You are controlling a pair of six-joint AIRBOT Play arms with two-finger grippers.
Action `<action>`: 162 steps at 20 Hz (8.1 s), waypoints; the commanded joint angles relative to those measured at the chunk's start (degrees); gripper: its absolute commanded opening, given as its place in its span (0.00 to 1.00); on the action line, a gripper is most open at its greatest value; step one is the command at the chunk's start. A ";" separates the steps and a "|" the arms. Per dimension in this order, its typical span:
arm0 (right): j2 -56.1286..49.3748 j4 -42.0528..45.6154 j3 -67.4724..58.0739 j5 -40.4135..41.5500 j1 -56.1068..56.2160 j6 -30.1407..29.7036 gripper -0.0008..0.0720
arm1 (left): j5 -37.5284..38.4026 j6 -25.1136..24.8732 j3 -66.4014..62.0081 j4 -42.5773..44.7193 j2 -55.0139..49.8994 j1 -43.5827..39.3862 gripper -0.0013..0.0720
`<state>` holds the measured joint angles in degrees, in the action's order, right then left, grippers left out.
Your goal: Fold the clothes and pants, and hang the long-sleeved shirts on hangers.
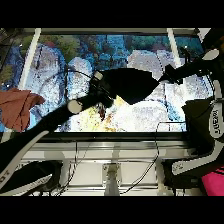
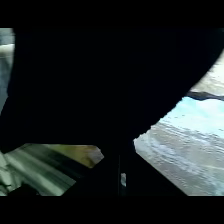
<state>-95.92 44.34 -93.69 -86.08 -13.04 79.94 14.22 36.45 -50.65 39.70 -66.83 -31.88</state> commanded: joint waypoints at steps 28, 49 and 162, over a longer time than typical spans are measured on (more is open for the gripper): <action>-1.01 -18.84 -17.44 50.01 12.44 -0.28 0.04 | 17.53 0.50 -63.67 20.37 -22.21 15.58 0.02; 35.21 18.14 37.83 8.70 2.34 6.03 0.03 | 38.99 28.55 -3.45 32.76 12.09 2.38 0.02; 33.73 4.09 5.49 -6.62 -62.82 17.84 0.04 | 20.50 24.17 -37.64 18.10 -3.43 9.09 0.56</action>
<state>-62.41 71.59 -87.22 -99.57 -76.64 97.67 34.74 60.64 -88.29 57.78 -70.30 -22.83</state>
